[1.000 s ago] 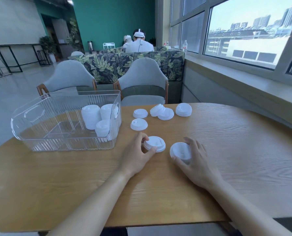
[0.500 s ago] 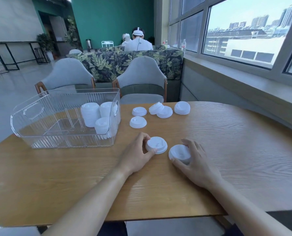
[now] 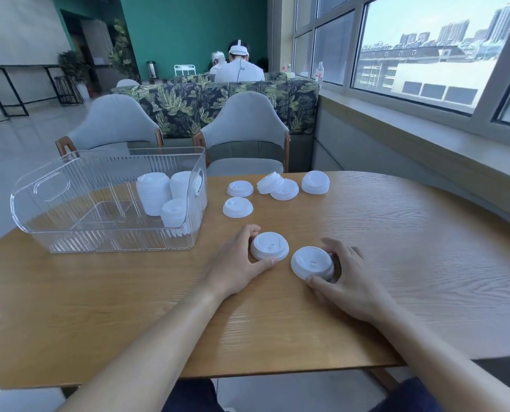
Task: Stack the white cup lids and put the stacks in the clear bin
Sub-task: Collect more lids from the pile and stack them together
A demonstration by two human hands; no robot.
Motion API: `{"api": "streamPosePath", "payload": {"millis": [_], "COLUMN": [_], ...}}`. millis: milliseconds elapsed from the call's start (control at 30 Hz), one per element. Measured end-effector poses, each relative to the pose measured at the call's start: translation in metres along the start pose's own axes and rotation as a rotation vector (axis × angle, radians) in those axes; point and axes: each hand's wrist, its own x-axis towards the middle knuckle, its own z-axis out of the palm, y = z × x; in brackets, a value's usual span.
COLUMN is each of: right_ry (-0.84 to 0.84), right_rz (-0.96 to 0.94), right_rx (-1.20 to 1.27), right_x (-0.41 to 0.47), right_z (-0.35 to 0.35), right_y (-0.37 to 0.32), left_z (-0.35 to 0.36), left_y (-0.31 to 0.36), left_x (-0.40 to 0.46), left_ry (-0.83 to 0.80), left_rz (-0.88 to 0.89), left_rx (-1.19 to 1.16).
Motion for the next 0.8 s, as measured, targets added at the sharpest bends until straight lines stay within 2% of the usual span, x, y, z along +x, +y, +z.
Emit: {"api": "streamPosePath", "payload": {"millis": [233, 500, 667, 800], "right_ry": [-0.012, -0.027, -0.004, 0.092], "right_rz": [0.006, 0.004, 0.061, 0.130], "right_rx": [-0.014, -0.028, 0.134, 0.246], "right_x": [-0.001, -0.002, 0.000, 0.000], "right_z": [0.000, -0.001, -0.001, -0.002], "right_y": [-0.003, -0.008, -0.004, -0.002], "left_z": [0.001, 0.001, 0.006, 0.018], "left_y": [-0.002, -0.002, 0.009, 0.028], "left_x": [0.001, 0.000, 0.002, 0.002], "left_ry": [0.005, 0.043, 0.028, 0.004], "left_rz": [0.007, -0.008, 0.005, 0.022], "left_rx": [0.006, -0.148, -0.219, -0.281]}}
